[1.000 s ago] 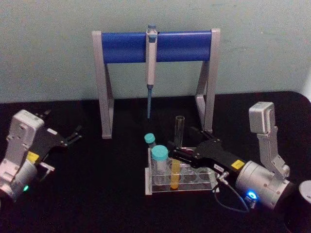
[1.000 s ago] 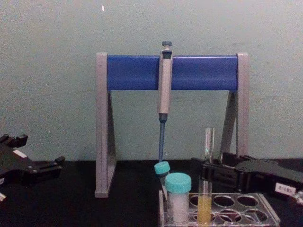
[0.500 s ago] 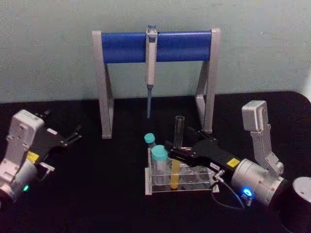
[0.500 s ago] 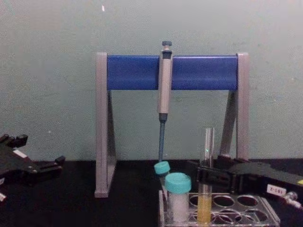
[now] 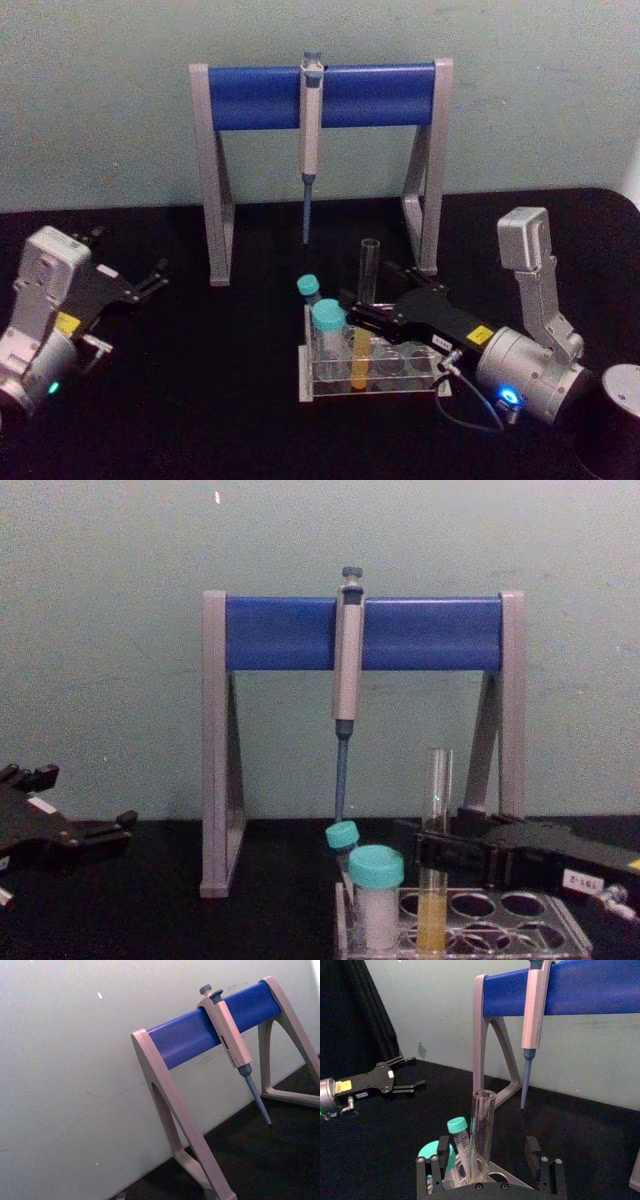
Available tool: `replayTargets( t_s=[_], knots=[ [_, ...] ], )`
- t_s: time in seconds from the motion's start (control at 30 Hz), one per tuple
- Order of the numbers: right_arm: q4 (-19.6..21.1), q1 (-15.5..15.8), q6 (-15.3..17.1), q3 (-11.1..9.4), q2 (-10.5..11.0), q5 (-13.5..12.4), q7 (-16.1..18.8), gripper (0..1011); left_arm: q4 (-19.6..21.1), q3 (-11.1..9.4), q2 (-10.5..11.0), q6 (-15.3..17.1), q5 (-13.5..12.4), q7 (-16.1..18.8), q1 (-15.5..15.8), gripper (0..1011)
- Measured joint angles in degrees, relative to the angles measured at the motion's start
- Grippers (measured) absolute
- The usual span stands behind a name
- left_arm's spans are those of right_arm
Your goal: Pick up the test tube from the test tube rack, shake it, then place it back into the test tube rack.
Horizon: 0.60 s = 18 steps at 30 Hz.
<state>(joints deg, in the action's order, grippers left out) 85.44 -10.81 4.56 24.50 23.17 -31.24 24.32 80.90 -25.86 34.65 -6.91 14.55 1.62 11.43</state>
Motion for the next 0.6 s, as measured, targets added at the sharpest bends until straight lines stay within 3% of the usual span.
replayTargets(
  t_s=[0.5,0.6],
  knots=[
    [0.1,0.1,0.0,-0.1,0.0,0.0,-0.1,596,0.0,0.0,0.0,0.0,0.0,0.0,0.0,1001],
    [0.1,0.1,0.0,-0.1,0.0,-0.1,-0.1,449,0.0,0.0,0.0,0.0,0.0,0.0,0.0,1001]
  ],
)
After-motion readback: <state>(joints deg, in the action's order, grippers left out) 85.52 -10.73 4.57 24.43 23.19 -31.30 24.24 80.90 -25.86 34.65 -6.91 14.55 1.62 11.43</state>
